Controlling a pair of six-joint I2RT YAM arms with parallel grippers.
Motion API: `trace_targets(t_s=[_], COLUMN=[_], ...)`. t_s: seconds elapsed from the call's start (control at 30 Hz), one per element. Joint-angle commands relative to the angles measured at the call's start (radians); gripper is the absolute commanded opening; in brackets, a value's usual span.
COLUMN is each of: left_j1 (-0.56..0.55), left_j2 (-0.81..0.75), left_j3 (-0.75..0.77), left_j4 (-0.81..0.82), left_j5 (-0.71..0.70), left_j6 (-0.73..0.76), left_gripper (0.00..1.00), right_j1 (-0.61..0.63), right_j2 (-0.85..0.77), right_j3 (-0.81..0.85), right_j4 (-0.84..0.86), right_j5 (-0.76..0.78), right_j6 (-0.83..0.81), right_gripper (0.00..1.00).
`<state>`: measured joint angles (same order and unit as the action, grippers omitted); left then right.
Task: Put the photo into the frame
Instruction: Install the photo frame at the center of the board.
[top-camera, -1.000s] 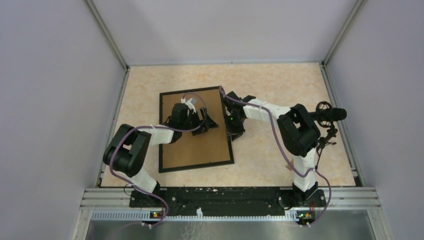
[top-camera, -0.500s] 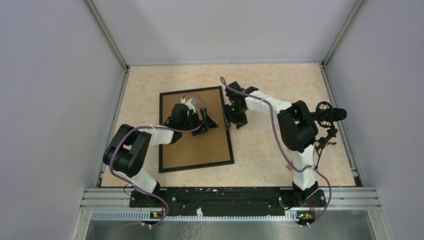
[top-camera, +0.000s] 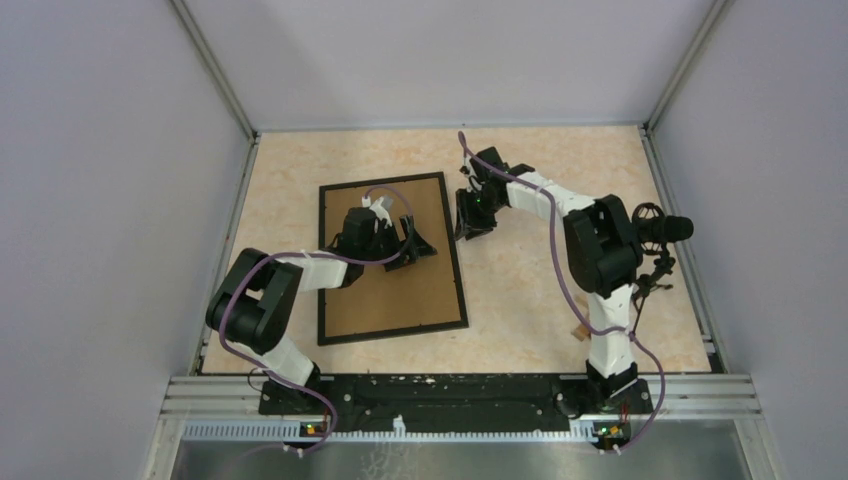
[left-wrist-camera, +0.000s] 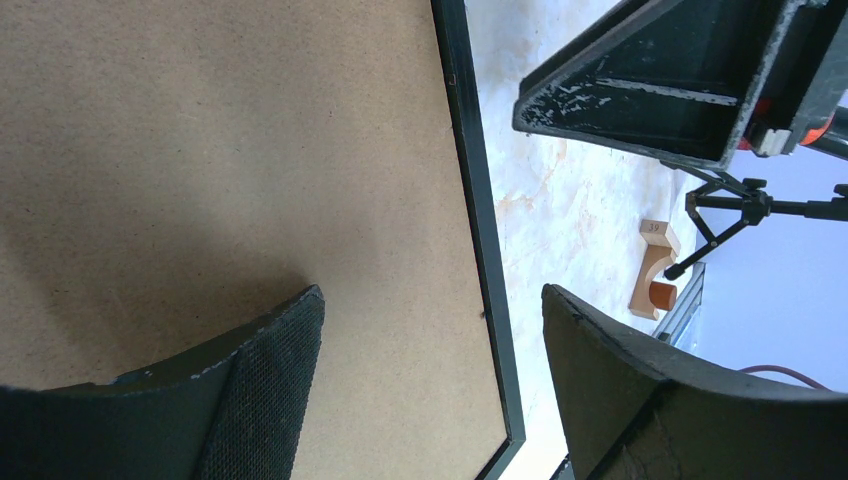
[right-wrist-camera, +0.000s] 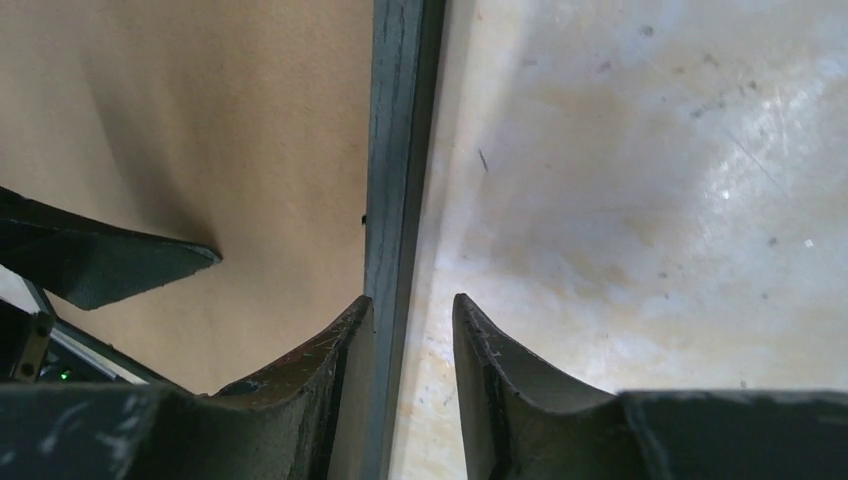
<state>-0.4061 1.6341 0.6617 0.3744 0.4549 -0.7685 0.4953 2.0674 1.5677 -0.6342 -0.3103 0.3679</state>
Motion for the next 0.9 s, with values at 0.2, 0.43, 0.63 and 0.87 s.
trace_targets(t_s=[0.2, 0.43, 0.63, 0.87], left_j1=[0.0, -0.001, -0.002, 0.0], left_j2=[0.026, 0.027, 0.03, 0.032], left_j3=[-0.029, -0.027, -0.026, -0.024], left_j4=[-0.058, -0.055, -0.057, -0.057], left_j5=[-0.036, -0.035, -0.032, -0.03], left_j6=[0.023, 0.022, 0.022, 0.022], left_gripper=[0.85, 0.85, 0.85, 0.85], right_j1=[0.006, 0.008, 0.013, 0.014], right_j2=[0.108, 0.149, 0.141, 0.11], right_j3=[0.131, 0.156, 0.103, 0.057], right_j4=[0.043, 0.02, 0.015, 0.026], right_j5=[-0.017, -0.026, -0.017, -0.016], right_j6=[0.002, -0.004, -0.015, -0.018], right_gripper=[0.31, 0.25, 0.26, 0.26])
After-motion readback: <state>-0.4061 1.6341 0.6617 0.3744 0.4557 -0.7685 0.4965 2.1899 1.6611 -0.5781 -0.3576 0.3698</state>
